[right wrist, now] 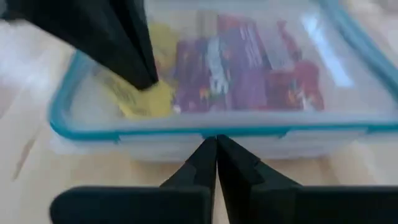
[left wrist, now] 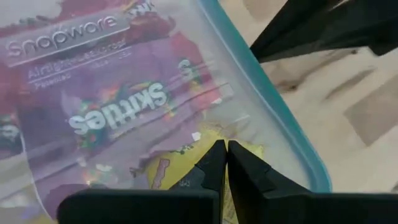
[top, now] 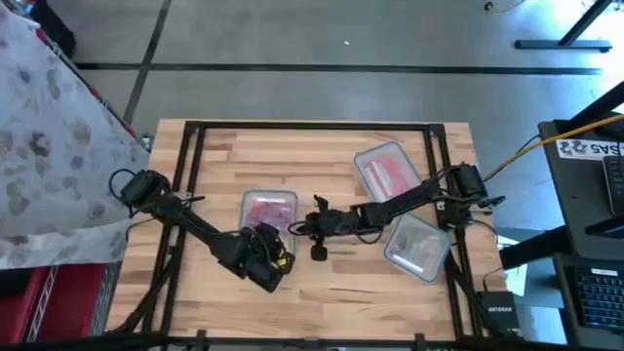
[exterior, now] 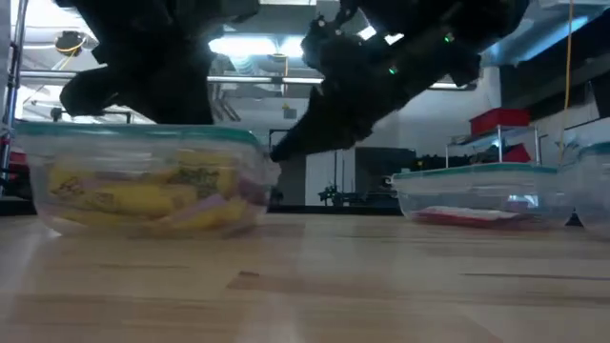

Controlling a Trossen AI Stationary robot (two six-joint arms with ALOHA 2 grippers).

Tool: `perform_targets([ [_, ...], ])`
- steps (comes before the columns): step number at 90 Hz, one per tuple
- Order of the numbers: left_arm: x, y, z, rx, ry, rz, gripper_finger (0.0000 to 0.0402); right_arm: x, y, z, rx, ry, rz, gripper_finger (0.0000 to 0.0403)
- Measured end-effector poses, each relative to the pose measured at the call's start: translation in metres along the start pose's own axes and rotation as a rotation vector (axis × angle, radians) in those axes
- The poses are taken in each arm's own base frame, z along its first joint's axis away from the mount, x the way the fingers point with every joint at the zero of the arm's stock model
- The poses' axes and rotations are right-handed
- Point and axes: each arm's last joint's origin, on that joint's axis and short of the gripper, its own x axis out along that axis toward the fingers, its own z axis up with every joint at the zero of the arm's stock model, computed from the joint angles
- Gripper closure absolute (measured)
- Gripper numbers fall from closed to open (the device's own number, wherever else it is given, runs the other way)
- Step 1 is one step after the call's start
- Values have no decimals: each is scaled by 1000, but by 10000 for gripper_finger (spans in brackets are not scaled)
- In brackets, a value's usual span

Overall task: Sort candy
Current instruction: Close the rectangular transparent food container, then move the right rectangular transparent food container to the center of the table

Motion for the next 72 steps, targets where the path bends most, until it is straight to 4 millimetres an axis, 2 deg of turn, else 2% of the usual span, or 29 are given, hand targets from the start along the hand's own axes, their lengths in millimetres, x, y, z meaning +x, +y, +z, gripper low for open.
perform_targets([
  [8,0,2,0,22,4,19,402,-3,0,3,-8,-1,-6,403],
  [16,-1,5,-2,41,14,42,402,-19,0,8,-39,47,-92,403],
  [31,-5,12,-5,58,13,100,402,-78,-13,29,-127,164,-282,403],
  [42,-6,19,-6,60,10,152,402,-127,-42,34,-148,292,-473,403],
  [49,-7,19,-7,54,11,157,402,-153,-64,27,-91,395,-551,403],
  [57,-7,19,-7,60,5,156,402,-176,-86,10,11,521,-588,403],
  [64,-7,19,-7,68,6,153,402,-189,-98,-11,53,616,-625,403],
  [72,-7,19,-7,68,4,149,402,-195,-107,-34,96,648,-637,403],
])
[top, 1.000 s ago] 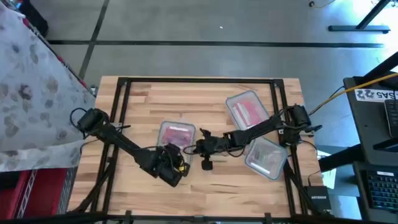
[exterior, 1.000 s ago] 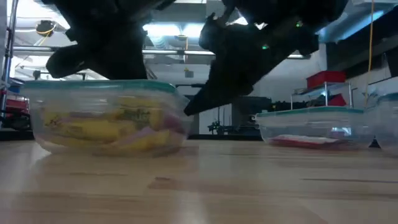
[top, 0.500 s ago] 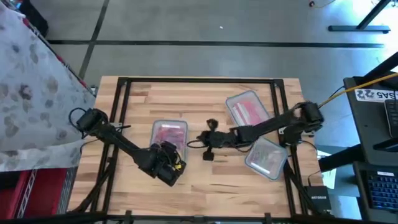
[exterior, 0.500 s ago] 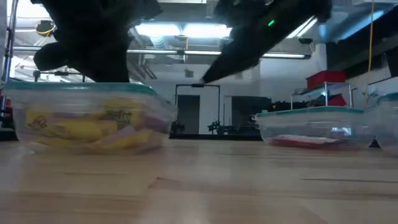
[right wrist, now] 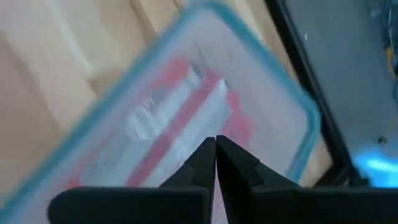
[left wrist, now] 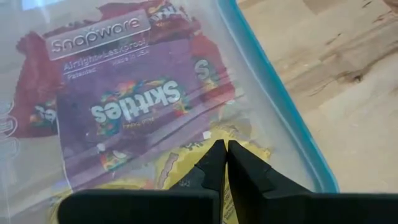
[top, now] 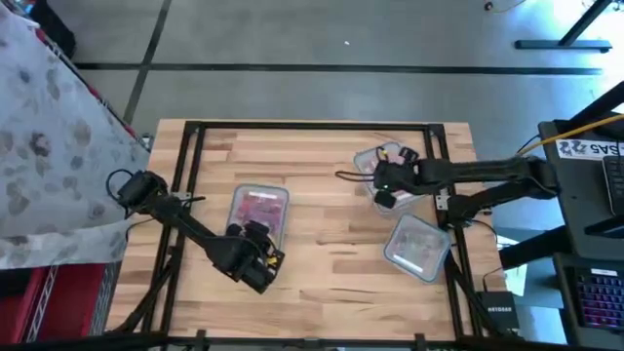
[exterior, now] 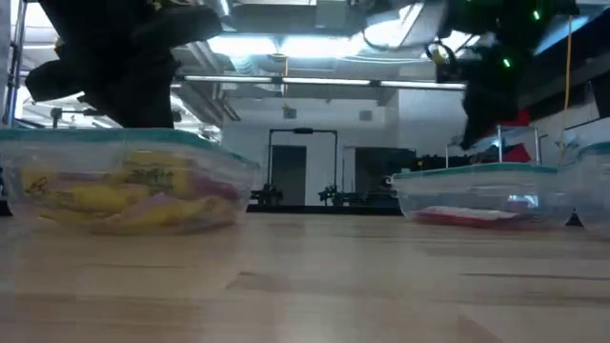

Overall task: Sort candy
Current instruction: Move the right rectangular transparent food container to the center of the table

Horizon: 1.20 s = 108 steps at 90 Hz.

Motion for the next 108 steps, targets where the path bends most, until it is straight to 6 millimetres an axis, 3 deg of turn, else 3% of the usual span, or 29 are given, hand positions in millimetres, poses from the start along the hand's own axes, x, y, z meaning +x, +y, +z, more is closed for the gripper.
perform_targets([
  [11,0,0,0,7,-7,-3,402,14,3,-7,14,19,90,403],
  [29,0,-1,0,4,-8,-5,402,22,21,13,87,-53,300,403],
  [50,0,-1,0,4,-10,-6,402,37,64,45,150,-222,635,403],
  [57,0,-1,0,3,-9,-7,402,28,77,55,100,-303,756,403],
  [66,0,-1,0,4,-10,-6,402,6,79,67,48,-386,754,403],
  [83,-1,0,-1,3,-14,-7,402,-13,66,52,-9,-225,561,403],
  [95,-1,-1,-1,-2,-14,-8,402,-8,69,28,-32,-44,478,403],
  [108,-1,-1,-1,-4,-16,-9,402,-1,83,15,-20,-53,495,403],
])
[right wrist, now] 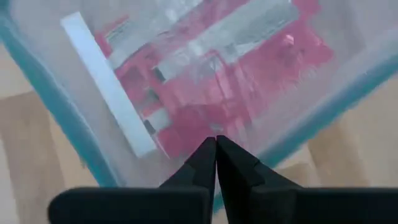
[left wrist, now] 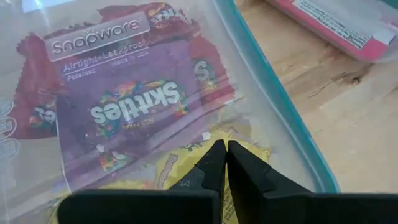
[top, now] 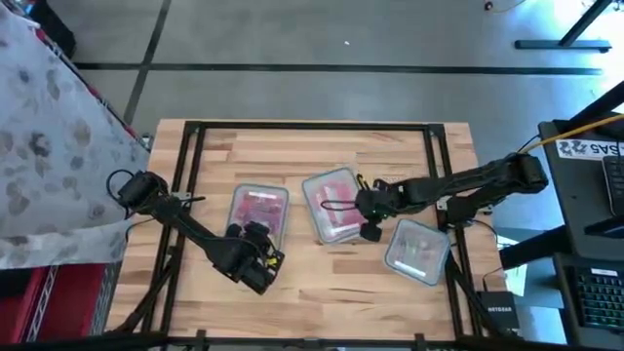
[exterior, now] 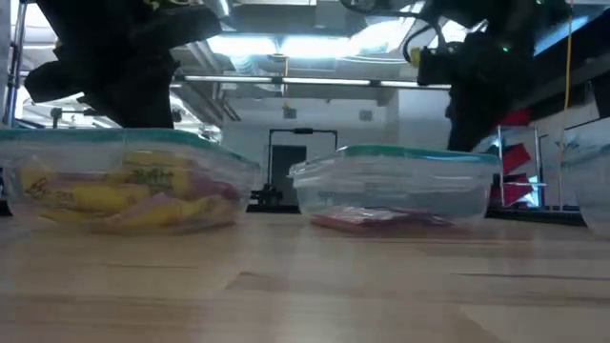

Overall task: Sort candy
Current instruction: Move the right rectangular transparent food container to the center of the table

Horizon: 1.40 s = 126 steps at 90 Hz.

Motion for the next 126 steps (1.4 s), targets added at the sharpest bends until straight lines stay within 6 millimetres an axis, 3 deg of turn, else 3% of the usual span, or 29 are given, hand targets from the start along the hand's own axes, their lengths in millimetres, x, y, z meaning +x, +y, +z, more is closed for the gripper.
perform_targets([
  [32,0,0,0,-17,-3,-2,402,24,37,14,-37,-95,168,403],
  [45,0,0,0,-19,-5,-2,402,31,51,19,-156,-105,249,403],
  [63,-1,0,-1,-24,-6,-5,402,16,56,24,-282,-107,246,403],
  [73,-1,0,-1,-34,-13,-4,402,-7,52,31,-288,-196,102,403],
  [78,-1,0,-1,-34,-25,-5,402,-9,47,31,-278,-198,32,403],
  [101,2,0,3,-57,-64,-1,402,24,36,32,-250,-127,-20,403],
  [126,2,2,4,-40,-74,13,402,57,47,47,-248,-223,21,403],
])
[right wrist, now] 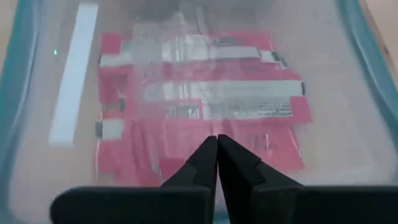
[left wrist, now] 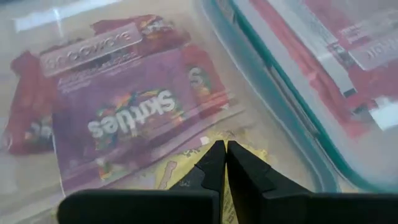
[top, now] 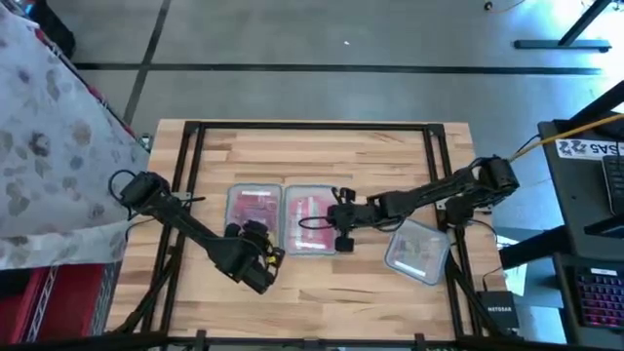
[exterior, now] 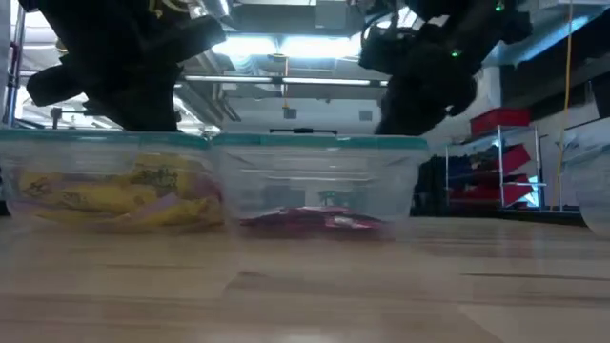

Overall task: Sort candy
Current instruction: Move the right rectangular transparent food container to the center of the table, then move the square transparent food container to the center of the table

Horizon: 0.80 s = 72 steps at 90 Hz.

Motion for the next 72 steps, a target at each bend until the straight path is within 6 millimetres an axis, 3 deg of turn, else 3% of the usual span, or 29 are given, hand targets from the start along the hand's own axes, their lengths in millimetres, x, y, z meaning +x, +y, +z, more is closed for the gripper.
perform_targets([
  [15,-3,2,-3,-2,-2,2,402,2,2,11,-20,-29,-7,403],
  [24,-6,4,-5,1,-3,16,402,-8,6,18,-48,-36,1,403],
  [40,-11,8,-10,34,-1,26,402,-64,20,33,-114,-61,-21,403],
  [55,-14,8,-12,64,25,9,393,-122,33,7,-66,92,10,403],
  [72,-17,6,-11,69,40,1,360,-166,38,-48,111,376,-95,403],
])
